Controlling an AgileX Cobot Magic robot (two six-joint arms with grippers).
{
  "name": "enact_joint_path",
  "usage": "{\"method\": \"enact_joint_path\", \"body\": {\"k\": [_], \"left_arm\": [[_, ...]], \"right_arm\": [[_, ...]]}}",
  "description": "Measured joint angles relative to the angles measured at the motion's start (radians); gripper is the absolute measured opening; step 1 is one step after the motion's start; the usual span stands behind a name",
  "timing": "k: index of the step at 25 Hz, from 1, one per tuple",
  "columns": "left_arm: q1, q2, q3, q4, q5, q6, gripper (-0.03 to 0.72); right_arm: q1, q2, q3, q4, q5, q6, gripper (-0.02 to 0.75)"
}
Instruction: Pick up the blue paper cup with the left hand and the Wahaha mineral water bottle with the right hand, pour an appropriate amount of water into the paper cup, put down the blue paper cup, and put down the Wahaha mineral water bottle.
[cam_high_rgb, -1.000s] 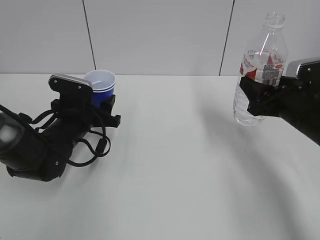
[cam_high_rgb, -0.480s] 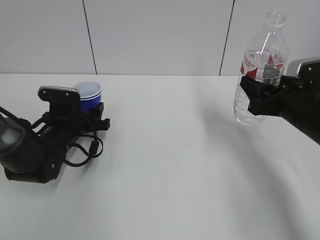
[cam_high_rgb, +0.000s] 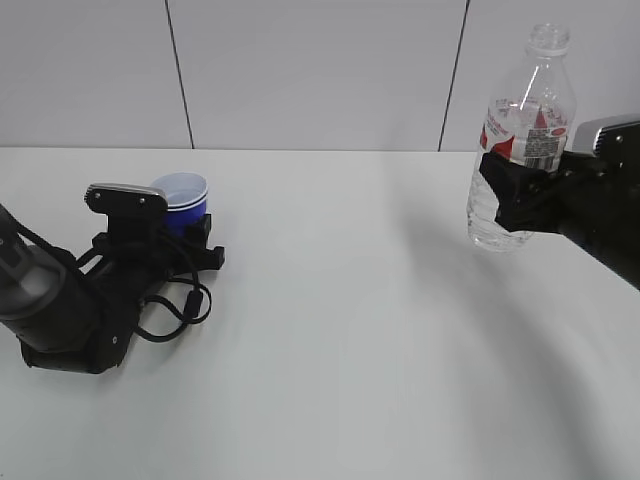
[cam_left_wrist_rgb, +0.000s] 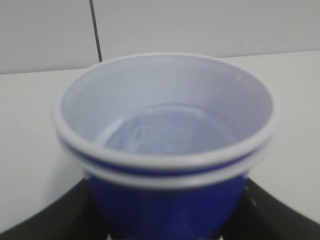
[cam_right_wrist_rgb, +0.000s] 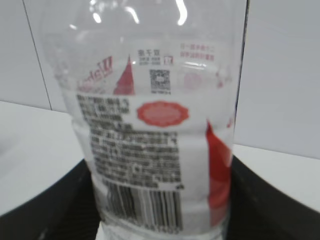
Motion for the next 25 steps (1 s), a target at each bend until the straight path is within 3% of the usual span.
{"method": "enact_joint_path", "body": {"k": [17, 25], "left_arm": [[0.000, 0.001, 0.000, 0.008, 0.000, 0.000, 0.449], [0.000, 0.006, 0.000, 0.037, 0.000, 0.000, 0.524]], "right_arm": [[0.000, 0.000, 0.000, -0.035, 0.000, -0.008, 0.471], [0.000, 0.000, 0.000, -0.037, 0.000, -0.010, 0.470]]}}
